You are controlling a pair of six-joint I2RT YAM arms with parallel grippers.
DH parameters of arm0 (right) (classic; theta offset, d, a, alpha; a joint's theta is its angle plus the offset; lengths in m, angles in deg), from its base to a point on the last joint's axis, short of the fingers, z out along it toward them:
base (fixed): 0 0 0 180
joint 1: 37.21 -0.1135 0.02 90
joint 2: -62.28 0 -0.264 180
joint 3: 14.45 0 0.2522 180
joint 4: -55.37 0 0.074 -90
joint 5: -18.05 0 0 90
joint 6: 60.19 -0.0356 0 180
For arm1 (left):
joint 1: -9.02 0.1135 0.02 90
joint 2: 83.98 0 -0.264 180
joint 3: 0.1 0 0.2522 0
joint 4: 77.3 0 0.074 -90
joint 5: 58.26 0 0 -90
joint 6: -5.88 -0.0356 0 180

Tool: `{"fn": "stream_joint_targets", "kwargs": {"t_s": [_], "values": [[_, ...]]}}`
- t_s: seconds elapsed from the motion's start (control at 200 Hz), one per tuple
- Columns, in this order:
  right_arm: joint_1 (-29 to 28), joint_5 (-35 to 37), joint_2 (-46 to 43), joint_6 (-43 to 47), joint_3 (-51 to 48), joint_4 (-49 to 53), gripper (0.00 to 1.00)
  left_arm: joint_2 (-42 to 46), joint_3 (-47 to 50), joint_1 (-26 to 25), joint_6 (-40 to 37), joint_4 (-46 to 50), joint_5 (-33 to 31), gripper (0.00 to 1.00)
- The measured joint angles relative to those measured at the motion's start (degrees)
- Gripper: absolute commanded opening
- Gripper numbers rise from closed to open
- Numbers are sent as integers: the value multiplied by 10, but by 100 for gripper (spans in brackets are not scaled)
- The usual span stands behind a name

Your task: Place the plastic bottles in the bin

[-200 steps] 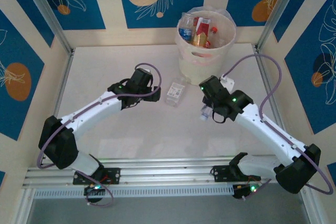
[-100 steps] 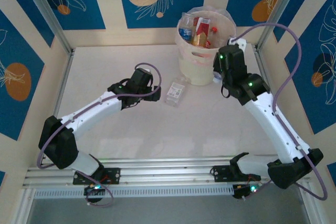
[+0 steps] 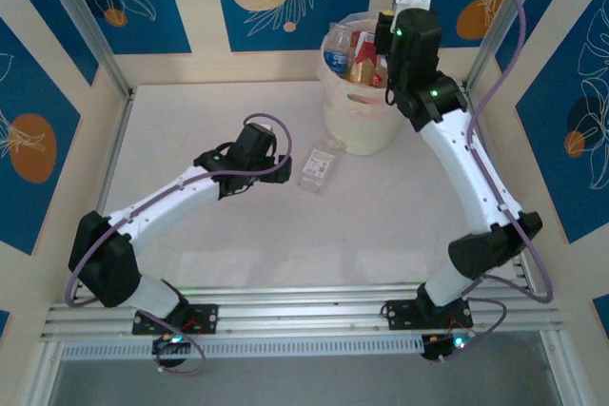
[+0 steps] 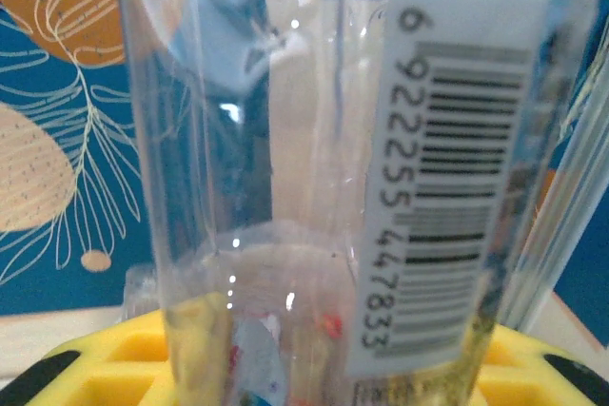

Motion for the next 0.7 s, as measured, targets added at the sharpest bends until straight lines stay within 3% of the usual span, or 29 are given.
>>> {"fn": "stream_joint_targets", "kwargs": {"t_s": [0.155,0.19,0.21,0.52,0.585,0.7], "values": [[12,5,61,15,66,8,32,12,6,0,0,-1,0,100],[13,8,71,17,75,11,21,14,7,0,0,-2,0,99],[14,10,76,18,80,13,20,15,7,0,0,-2,1,99],[7,63,156,22,194,102,27,17,15,0,0,-8,4,99],[0,77,156,20,194,111,21,17,15,0,0,-9,5,100],[-13,101,155,17,185,115,21,17,16,0,0,-9,6,99]]}}
